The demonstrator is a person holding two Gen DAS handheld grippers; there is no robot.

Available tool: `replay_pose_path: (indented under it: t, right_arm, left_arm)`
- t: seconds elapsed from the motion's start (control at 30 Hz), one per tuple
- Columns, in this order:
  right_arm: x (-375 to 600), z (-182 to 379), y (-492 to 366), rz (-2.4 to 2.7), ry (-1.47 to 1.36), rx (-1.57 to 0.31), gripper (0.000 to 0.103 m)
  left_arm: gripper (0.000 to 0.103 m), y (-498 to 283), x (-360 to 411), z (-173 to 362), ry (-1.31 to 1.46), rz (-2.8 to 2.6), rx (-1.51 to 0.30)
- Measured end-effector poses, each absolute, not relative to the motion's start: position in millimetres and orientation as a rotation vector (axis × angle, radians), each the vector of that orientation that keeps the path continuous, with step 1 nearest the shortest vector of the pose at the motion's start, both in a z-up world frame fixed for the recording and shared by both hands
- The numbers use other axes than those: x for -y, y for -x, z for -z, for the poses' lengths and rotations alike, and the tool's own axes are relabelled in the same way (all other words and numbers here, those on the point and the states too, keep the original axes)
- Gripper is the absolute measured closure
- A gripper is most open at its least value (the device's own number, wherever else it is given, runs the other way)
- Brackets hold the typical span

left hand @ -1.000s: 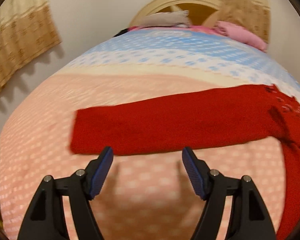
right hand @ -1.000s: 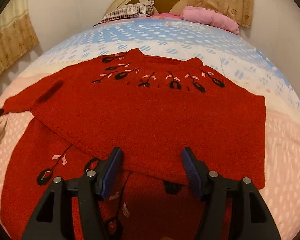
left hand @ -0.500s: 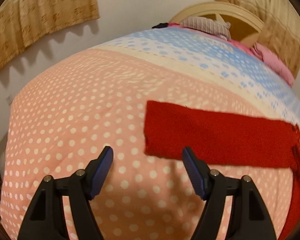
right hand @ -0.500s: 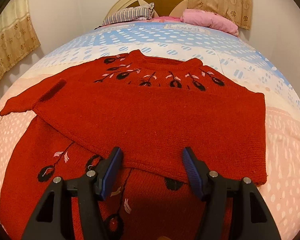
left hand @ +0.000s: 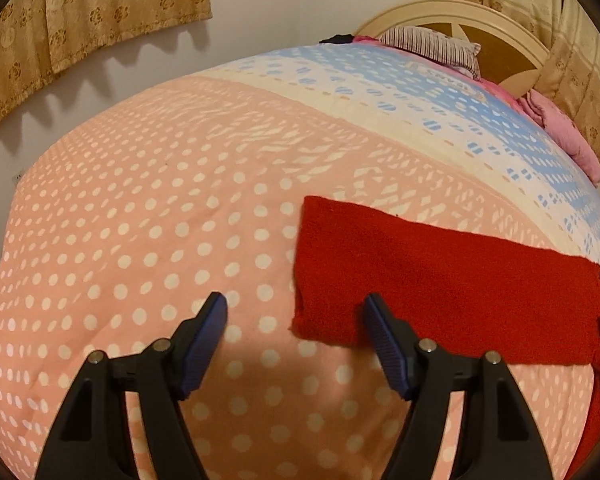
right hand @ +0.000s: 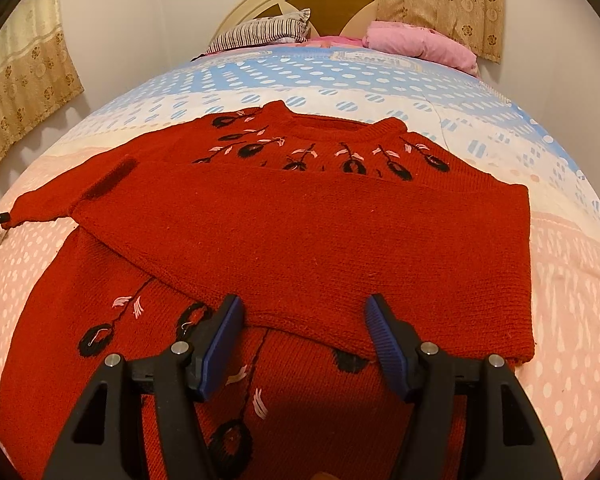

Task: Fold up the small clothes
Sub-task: 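Move the left tool to the other sleeve cuff and grasp it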

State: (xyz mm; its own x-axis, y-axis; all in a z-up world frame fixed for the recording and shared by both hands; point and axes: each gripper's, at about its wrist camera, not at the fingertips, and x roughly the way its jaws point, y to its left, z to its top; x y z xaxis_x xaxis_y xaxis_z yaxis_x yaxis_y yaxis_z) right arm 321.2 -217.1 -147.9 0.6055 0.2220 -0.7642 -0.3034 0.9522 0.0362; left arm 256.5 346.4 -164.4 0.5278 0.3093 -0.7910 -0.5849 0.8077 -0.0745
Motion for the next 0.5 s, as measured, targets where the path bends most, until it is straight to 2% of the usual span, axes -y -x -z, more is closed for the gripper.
replay_pose_path:
  t: [0.13,0.2,0.5]
  right_arm:
    - [216.7,147.9,-320.8,-0.303,0.106,-0.867,0.037]
    - [216.7,147.8,-320.4,-0.303,0.106,-0.867,0.037]
    - [216.9,147.7,-319.9,-0.304,0.106,-0.866,0.037]
  left_arm:
    - [0.052,-262.1,-349.5,166.7,0.385,-0.538,-0.861]
    - [0.058,-265.1,-348.2,167.5,0.381,-0.539,-0.860]
    - [0.060,-274.2,-345.2,172.7,0.387,-0.535,-0.856]
